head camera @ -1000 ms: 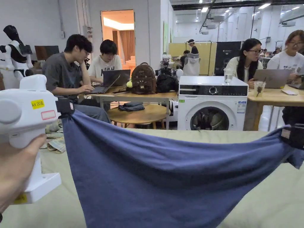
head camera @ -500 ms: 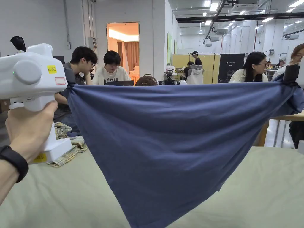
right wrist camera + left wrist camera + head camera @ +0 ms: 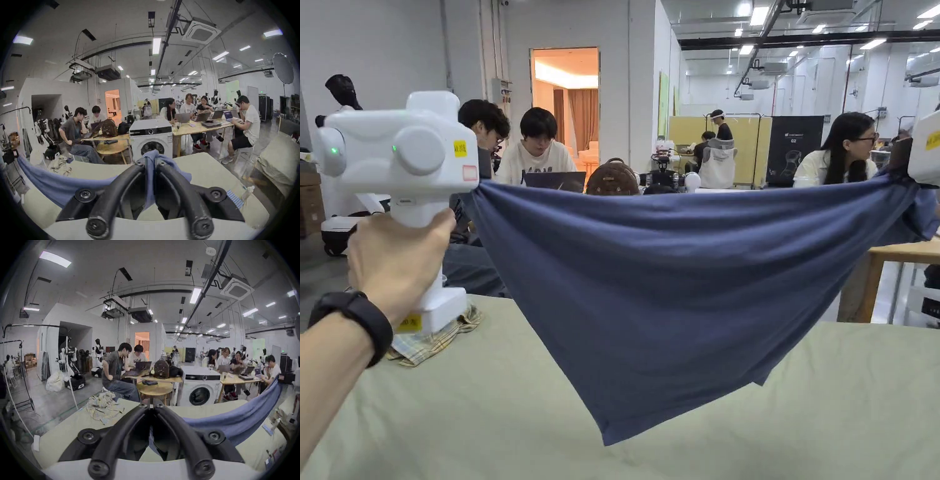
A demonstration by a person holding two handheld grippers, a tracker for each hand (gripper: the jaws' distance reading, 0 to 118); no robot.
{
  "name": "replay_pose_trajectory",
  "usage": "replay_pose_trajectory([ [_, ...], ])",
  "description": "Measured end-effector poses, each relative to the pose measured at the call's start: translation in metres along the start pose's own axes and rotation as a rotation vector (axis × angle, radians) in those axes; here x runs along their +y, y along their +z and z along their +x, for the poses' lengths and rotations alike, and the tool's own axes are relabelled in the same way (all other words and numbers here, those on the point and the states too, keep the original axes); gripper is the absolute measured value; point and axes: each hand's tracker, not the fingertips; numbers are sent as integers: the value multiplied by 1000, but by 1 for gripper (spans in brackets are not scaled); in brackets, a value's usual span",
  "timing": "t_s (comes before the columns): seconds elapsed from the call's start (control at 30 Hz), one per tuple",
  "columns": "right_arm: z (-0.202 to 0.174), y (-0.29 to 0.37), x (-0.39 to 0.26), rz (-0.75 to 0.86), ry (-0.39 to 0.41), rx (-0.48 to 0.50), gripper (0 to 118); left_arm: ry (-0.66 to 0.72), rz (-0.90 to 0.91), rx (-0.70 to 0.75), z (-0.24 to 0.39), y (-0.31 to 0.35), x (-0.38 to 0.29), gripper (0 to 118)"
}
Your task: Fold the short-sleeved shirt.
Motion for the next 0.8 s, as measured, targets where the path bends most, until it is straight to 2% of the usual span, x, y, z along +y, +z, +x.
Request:
replay_pose_trajectory([
  [0.17, 6, -19, -61, -88, 10, -2, 4, 79, -123, -13, -7, -12, -61, 0],
  [0.23, 9, -17, -82, -86, 6, -18, 4, 96, -115, -22, -7, -4, -80, 0],
  [0.33, 19, -5, -118, -158, 79, 5, 4, 92, -147, -52, -5, 16, -110, 0],
  [0.4, 26, 10, -150, -171, 95, -5, 4, 97, -165, -71, -4, 36, -136, 0],
  [0.47, 38, 31, -181, -192, 62, 34, 4, 107, -197, -90, -3, 58, -161, 0],
  [0.57, 58, 68, -231, -244, 57, 51, 4, 153, -224, -133, -7, 100, -204, 0],
  [0.63, 71, 97, -263, -275, 70, 55, 4, 120, -258, -144, -9, 130, -232, 0],
  [0.73, 94, 134, -306, -333, -9, 70, 4, 80, -337, -154, -18, 163, -273, 0],
  [0.8, 103, 162, -328, -365, 3, 73, 4, 74, -360, -144, -21, 190, -300, 0],
])
